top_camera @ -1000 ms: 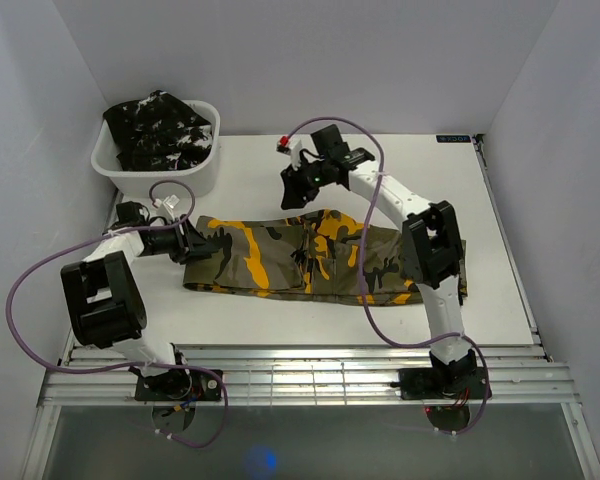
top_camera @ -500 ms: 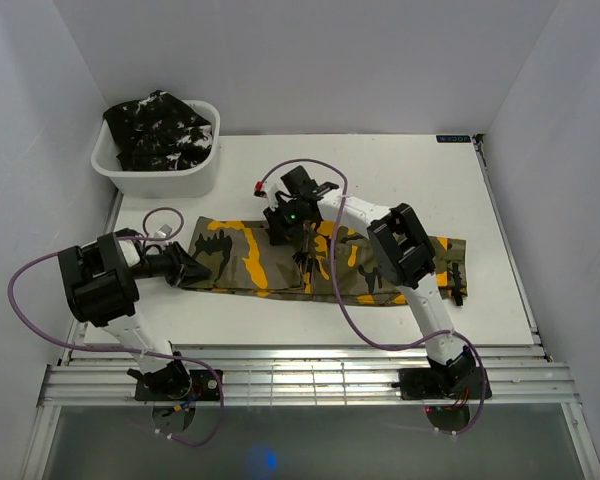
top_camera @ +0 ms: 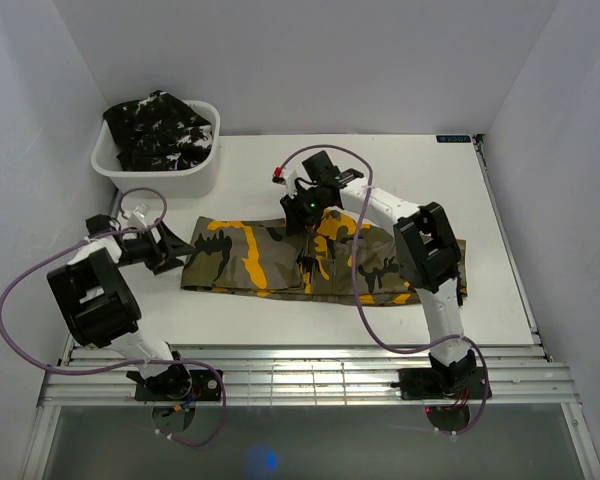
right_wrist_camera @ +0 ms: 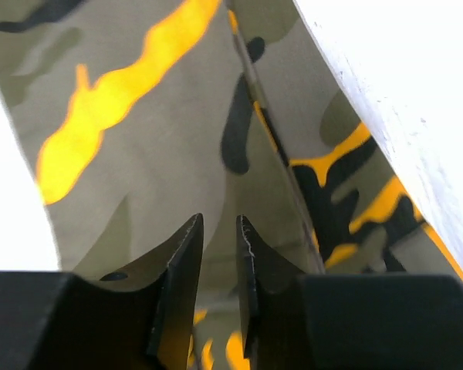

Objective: Fold and stack the trousers
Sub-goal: Fold the trousers

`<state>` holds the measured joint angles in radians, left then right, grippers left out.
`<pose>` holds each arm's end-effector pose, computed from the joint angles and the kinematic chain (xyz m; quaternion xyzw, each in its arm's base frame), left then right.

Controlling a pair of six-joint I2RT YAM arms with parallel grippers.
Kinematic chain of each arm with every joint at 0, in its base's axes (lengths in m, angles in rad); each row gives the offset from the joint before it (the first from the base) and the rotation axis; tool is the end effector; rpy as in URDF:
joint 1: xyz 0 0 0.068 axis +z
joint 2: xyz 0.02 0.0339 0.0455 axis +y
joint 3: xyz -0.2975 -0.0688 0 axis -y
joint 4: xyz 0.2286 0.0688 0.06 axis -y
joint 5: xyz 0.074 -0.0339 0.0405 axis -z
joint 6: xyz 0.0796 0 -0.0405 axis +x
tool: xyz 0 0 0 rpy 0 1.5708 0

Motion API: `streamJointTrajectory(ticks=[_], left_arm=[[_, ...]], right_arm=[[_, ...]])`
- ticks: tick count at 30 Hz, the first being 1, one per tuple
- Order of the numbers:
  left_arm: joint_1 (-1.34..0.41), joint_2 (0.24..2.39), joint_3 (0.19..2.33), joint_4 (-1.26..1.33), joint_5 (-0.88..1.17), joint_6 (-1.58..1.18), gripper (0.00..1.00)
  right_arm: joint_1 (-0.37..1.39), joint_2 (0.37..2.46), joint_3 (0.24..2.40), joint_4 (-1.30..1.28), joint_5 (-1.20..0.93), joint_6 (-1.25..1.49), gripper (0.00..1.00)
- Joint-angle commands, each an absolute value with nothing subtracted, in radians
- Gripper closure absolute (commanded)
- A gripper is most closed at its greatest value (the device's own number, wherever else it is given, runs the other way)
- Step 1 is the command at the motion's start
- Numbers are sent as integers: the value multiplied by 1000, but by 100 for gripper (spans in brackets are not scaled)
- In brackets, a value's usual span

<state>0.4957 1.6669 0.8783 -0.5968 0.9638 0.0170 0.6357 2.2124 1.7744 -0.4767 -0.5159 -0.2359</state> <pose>0.2723 0.0729 0.1724 -0.1675 0.8673 -0.4256 0.1963 0.3934 0.3391 0.1957 -0.4609 0.7951 0.2985 0.2574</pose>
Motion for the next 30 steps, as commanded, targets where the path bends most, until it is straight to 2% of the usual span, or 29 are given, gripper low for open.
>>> streamJointTrajectory(ticks=[1, 6, 10, 13, 20, 23, 27, 28, 30], left_arm=[[525, 1557, 986, -606, 933, 129, 16], [528, 1666, 1058, -587, 862, 146, 15], [526, 1807, 1097, -623, 885, 189, 20], [523, 1864, 1077, -626, 928, 225, 23], [499, 1925, 1005, -592, 1006, 261, 28], [486, 1944, 994, -584, 1023, 244, 40], [485, 1934, 977, -581, 1012, 241, 64], [491, 1918, 982, -583, 1008, 232, 81], [503, 1888, 985, -580, 1003, 209, 98]], right_arm=[[629, 2056, 1806, -587, -595, -327, 68], [635, 2031, 1740, -716, -727, -350, 66], [644, 2063, 1680, -742, -776, -356, 66], [653, 2112, 1629, -729, -762, -348, 66], [658, 2259, 1572, -680, -575, -322, 73], [658, 2276, 1568, -661, -543, -305, 74], [658, 2279, 1574, -653, -522, -298, 74], [658, 2278, 1577, -653, -522, -299, 74], [661, 2278, 1588, -655, -523, -298, 75]])
